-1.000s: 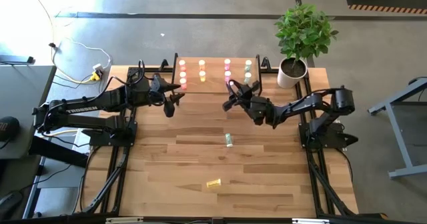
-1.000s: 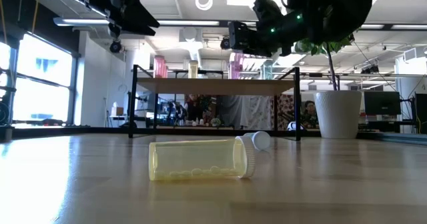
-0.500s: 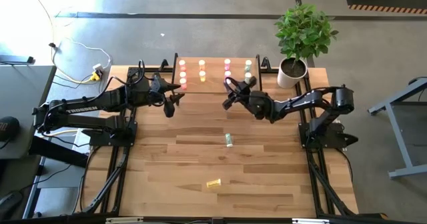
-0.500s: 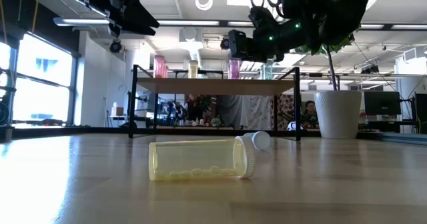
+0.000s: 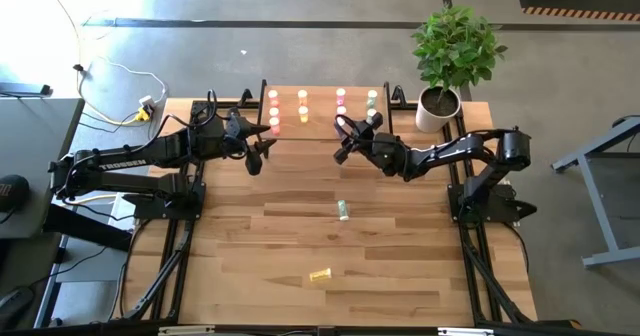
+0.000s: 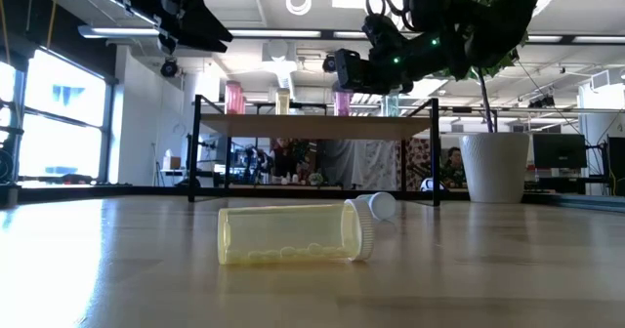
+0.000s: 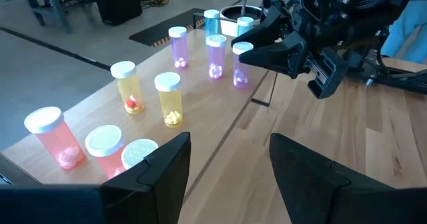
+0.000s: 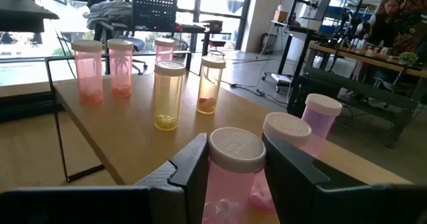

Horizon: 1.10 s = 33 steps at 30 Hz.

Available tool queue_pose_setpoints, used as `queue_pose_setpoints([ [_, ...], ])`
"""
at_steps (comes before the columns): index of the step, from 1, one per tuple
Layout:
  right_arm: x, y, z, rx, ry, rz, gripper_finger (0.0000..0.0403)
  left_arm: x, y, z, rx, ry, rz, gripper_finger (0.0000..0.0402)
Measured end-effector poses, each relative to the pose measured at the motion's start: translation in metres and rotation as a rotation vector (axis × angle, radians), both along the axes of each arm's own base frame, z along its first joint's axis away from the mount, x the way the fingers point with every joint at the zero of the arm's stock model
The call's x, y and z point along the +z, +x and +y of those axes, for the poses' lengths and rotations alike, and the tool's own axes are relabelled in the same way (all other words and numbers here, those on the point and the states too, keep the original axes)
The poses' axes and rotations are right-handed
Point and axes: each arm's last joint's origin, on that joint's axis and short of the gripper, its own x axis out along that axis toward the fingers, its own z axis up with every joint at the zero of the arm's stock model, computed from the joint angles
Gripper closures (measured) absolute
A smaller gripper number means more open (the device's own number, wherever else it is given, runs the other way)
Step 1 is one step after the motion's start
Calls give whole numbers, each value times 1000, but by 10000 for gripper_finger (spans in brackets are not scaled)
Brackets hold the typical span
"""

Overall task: Pick and place medicine bottles onto shelf by color
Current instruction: Put the violet pill bottle on the shelf aligned with the other violet pill bottles

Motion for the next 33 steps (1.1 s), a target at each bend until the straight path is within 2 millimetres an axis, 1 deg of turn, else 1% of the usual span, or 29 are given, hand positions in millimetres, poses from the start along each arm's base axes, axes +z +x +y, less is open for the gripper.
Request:
queue_pose_setpoints([
  [7, 0, 0, 0, -1, 1, 4, 274, 0, 0, 0, 0, 0, 0, 206],
  [21, -1, 0, 0, -6, 2, 9, 218, 0, 0, 0, -1, 0, 0, 206],
  [33, 1, -1, 0, -6, -1, -6, 216, 0, 0, 0, 0, 0, 0, 206],
])
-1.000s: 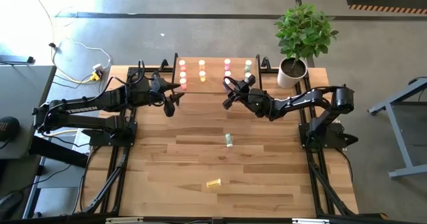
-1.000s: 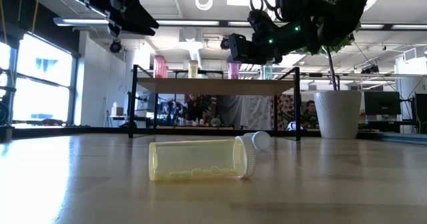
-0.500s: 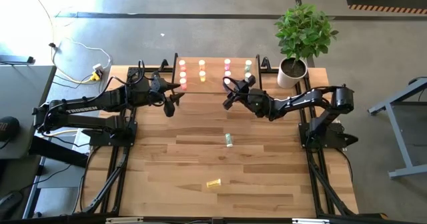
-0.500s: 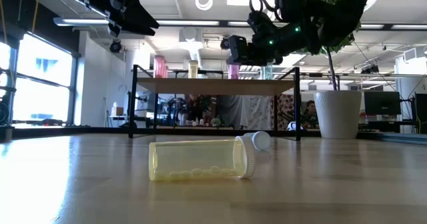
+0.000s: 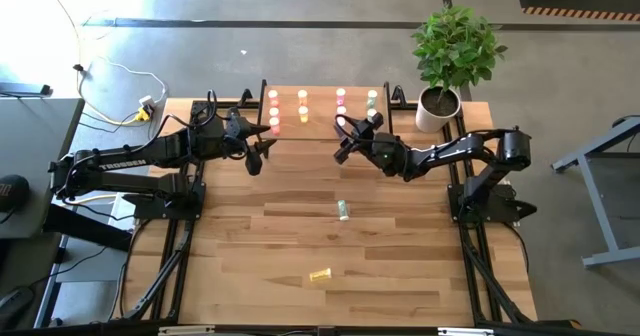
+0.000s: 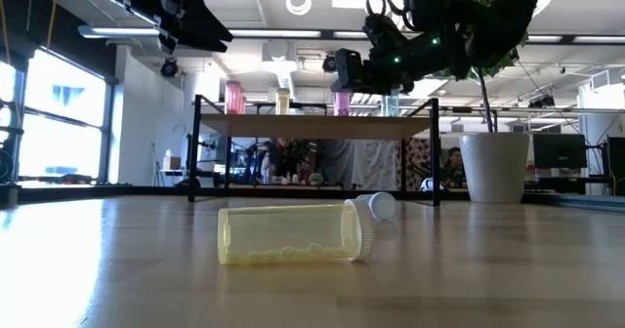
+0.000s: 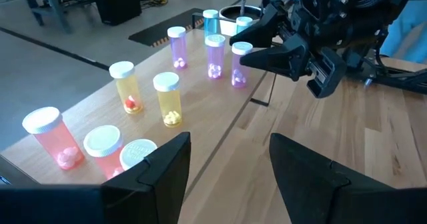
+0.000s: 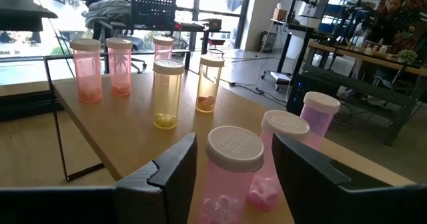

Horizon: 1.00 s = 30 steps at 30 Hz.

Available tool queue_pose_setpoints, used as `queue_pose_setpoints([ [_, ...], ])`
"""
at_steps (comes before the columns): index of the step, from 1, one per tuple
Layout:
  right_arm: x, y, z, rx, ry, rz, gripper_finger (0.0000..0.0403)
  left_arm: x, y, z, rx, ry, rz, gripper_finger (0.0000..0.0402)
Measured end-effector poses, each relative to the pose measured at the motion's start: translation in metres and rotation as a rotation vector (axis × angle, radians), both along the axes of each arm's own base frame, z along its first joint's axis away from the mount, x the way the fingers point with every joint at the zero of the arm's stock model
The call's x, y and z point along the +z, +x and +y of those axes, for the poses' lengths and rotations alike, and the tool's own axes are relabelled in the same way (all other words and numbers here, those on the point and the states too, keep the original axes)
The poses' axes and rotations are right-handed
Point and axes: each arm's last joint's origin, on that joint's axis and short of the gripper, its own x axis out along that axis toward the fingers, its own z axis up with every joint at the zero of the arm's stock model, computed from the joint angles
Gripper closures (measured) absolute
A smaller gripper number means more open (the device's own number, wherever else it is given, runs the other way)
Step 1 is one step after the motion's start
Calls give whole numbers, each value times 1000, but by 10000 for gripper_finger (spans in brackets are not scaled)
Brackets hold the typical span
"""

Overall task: Pick and place medicine bottles onto shelf by color
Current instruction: Put the violet pill bottle on the shelf aligned with the other violet pill bottles, then put the yellow pill bottle on the shelf aligned with the other yellow pill bottles

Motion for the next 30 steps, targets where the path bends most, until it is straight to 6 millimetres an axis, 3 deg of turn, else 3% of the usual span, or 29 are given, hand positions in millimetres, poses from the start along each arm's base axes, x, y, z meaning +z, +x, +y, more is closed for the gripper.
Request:
queue_pose_setpoints([
  [22, 1, 2, 17, -39, -39, 25, 216, 0, 0, 1, 24, 8, 3, 206],
  [30, 18, -4, 18, -67, -81, -3, 216, 0, -1, 1, 26, 9, 3, 206],
])
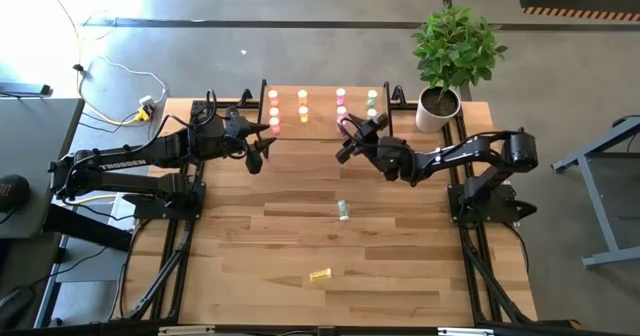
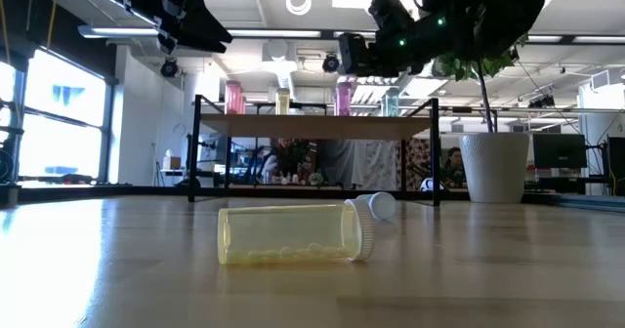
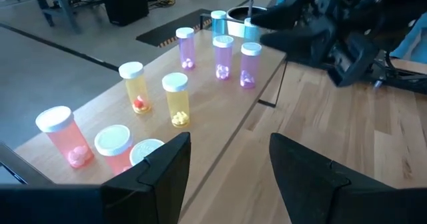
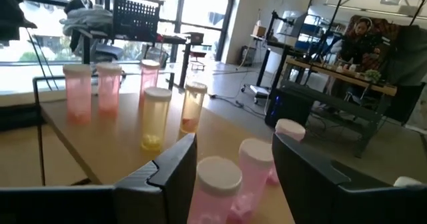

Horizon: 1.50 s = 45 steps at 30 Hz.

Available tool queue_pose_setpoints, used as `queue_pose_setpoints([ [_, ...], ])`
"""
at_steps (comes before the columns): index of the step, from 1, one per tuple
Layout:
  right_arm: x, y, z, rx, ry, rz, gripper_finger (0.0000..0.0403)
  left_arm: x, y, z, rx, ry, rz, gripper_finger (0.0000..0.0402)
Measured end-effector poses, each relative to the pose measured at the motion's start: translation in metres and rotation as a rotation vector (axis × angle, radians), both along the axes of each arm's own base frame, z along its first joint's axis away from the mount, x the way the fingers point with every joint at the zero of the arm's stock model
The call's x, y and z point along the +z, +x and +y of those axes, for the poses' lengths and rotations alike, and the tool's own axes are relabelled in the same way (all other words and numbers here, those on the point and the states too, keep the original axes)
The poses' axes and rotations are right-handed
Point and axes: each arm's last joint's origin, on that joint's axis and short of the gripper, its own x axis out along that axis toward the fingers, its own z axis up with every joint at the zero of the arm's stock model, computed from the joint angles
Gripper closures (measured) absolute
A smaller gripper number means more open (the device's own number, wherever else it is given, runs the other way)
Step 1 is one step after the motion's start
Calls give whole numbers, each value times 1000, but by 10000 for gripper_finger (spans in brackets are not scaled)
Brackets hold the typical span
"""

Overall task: Pick and place medicine bottles onto shelf by color
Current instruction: Put the yellow pill bottle on the shelf aligned with the other yellow pill bottles

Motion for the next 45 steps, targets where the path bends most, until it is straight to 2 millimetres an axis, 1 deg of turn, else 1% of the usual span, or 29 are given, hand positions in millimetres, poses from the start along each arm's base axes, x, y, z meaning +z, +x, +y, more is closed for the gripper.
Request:
queue_pose_setpoints([
  [3, 9, -3, 5, 17, -2, -29, 216, 0, 0, 0, 0, 0, 0, 206],
  [5, 15, -4, 13, 41, 2, -54, 216, 0, 0, 0, -1, 0, -1, 206],
  [11, 35, -13, 43, 142, 112, -194, 216, 0, 0, 0, -10, -4, -1, 206],
  [15, 46, -24, 65, 178, 154, -215, 216, 0, 1, -3, -85, -30, -12, 206],
  [18, 60, -30, 79, 156, 169, -199, 216, 0, 3, -7, -145, -74, -34, 206],
  [22, 84, -32, 93, 121, 164, -99, 216, 0, 7, -16, -220, -112, -50, 206],
  [25, 101, -33, 97, 119, 194, -36, 216, 6, 10, -26, -278, -112, -56, 206],
  [28, 113, -35, 97, 104, 256, 6, 216, 24, 13, -37, -331, -90, -103, 206],
  [31, 121, -38, 95, 114, 358, 35, 216, 38, 20, -47, -364, -88, -110, 206],
  [35, 124, -42, 94, 161, 520, 69, 216, 48, 31, -61, -387, -106, -76, 206],
  [37, 125, -43, 94, 208, 593, 90, 216, 45, 41, -70, -403, -144, -51, 206],
  [40, 124, -43, 96, 276, 659, 122, 216, 35, 57, -84, -443, -199, -9, 206],
  [45, 123, -43, 98, 311, 689, 142, 216, 7, 81, -105, -470, -292, 101, 206],
])
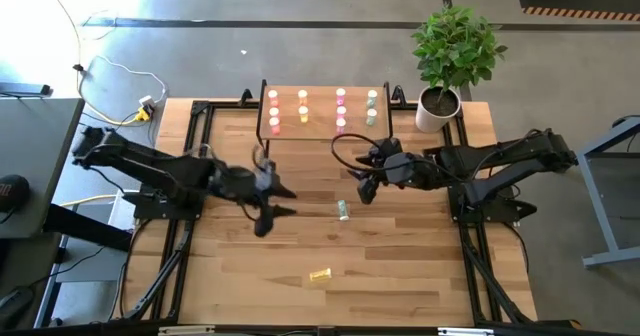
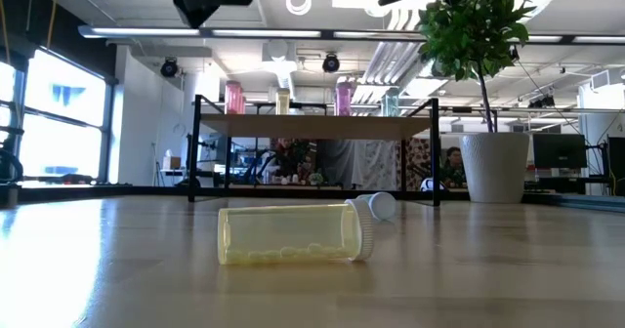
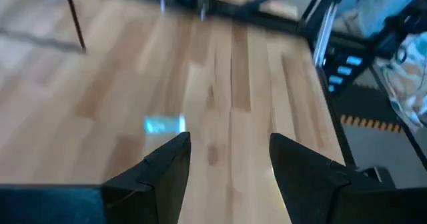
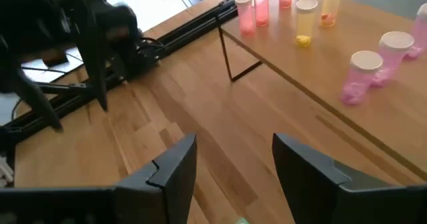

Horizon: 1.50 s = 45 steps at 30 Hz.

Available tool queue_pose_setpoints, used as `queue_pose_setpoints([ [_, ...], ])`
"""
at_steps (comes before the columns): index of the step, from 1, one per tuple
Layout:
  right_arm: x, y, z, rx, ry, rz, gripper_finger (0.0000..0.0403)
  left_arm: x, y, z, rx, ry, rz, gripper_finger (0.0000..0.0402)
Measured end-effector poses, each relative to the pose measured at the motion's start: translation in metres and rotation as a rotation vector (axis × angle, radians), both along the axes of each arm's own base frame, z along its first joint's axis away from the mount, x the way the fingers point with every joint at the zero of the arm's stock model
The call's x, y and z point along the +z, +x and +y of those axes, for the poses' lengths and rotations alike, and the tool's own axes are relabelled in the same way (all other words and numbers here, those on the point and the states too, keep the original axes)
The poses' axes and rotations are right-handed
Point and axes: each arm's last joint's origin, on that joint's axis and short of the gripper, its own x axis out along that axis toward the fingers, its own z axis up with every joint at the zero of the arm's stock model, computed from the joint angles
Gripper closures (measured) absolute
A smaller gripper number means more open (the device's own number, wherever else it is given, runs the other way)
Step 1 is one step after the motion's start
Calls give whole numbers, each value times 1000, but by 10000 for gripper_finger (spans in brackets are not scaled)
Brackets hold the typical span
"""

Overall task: Pick and place medicine bottles onto shelf by color
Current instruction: Put the yellow pill bottle on the shelf aligned with the other yellow pill bottles

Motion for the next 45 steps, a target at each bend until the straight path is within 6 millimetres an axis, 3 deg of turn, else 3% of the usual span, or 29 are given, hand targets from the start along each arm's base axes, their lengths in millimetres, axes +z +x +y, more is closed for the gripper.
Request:
queue_pose_setpoints([
  [10, -3, -2, 0, 31, 11, 47, 216, -51, 28, -43, 20, -24, 166, 206],
  [19, -9, -6, 0, 34, 2, 112, 216, -76, 57, -79, 8, 1, 195, 206],
  [30, -12, -7, 0, 36, 0, 140, 216, -112, 92, -101, 4, 61, 263, 206],
  [45, -14, -9, -1, 36, -5, 167, 216, -157, 100, -134, -47, -3, 265, 206],
])
